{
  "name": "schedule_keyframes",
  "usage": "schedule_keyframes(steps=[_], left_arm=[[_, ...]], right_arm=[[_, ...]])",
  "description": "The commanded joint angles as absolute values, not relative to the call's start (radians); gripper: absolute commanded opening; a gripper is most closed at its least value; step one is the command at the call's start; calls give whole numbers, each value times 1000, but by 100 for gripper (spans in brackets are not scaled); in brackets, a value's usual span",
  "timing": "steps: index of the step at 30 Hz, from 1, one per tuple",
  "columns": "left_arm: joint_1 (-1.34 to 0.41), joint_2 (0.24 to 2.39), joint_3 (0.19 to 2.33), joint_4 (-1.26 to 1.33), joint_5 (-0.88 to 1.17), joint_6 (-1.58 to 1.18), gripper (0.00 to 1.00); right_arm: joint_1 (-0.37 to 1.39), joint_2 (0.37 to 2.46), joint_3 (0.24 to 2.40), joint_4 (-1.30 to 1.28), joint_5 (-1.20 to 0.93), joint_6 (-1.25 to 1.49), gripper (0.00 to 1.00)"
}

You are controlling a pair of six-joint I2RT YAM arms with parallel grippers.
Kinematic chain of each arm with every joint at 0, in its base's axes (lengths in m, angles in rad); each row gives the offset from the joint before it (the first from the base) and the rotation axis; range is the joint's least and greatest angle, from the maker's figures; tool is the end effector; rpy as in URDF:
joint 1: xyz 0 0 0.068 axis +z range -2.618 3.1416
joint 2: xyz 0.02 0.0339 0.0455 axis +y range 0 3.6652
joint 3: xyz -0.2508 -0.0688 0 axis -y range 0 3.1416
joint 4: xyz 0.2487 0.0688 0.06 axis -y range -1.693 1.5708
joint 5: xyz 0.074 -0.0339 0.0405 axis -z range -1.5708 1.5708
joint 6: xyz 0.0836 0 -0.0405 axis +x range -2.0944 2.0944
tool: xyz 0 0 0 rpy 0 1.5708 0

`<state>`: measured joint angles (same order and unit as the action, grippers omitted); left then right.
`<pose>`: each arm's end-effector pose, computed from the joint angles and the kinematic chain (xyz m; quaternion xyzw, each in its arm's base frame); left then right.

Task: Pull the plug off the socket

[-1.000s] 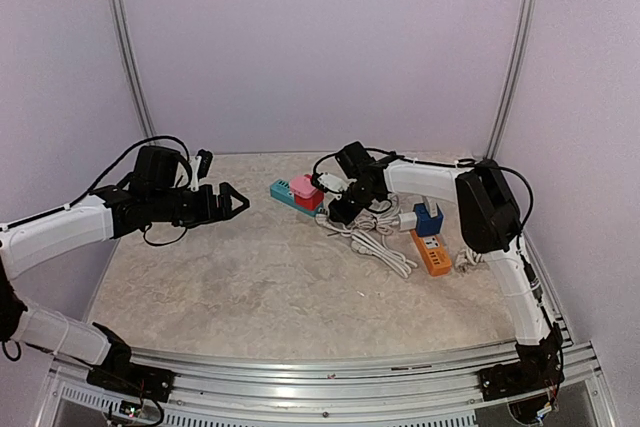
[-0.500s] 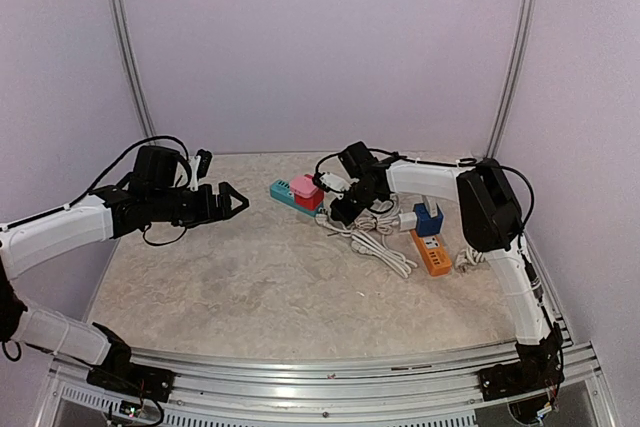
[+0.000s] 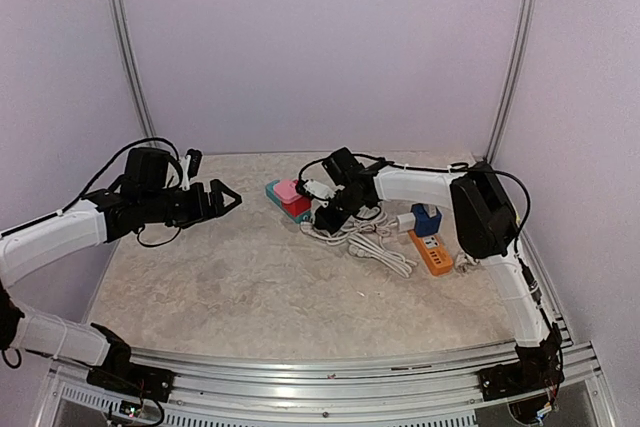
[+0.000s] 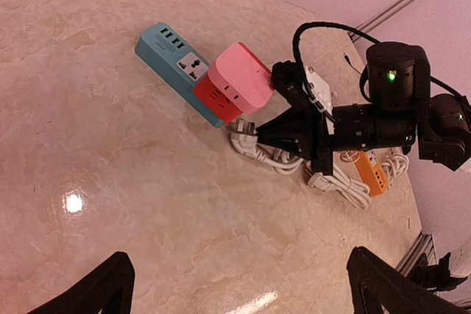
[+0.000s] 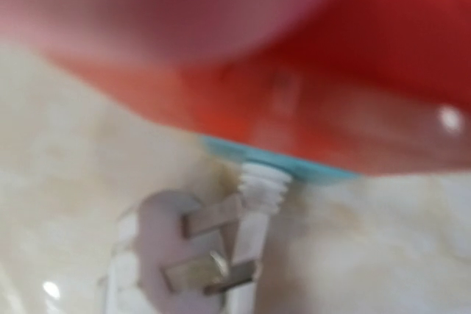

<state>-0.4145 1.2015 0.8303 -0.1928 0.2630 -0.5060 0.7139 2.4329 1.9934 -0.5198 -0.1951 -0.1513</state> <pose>0.2784 -0.1463 0.2304 0.0235 0.8704 -0.3153 0.3775 0.4055 0.3728 0.0975 -0.4245 0.8494 0.1724 0.2620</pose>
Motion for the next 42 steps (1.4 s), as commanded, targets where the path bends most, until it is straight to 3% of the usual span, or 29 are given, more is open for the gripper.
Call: schedule_keyframes(steps=[1,10,42], left_arm=[[-387,1173,799,-166,287,-526,99],[-353,1159,778,-162,294,-548,99],[-311,1080,721,-180,354,-576,99]], right_arm=[[755,2417,2008,-483,-246,-127,0],[827,2385,1962,-449,-269,-137,0],[1013,2018,1299,-83,-301,43,0]])
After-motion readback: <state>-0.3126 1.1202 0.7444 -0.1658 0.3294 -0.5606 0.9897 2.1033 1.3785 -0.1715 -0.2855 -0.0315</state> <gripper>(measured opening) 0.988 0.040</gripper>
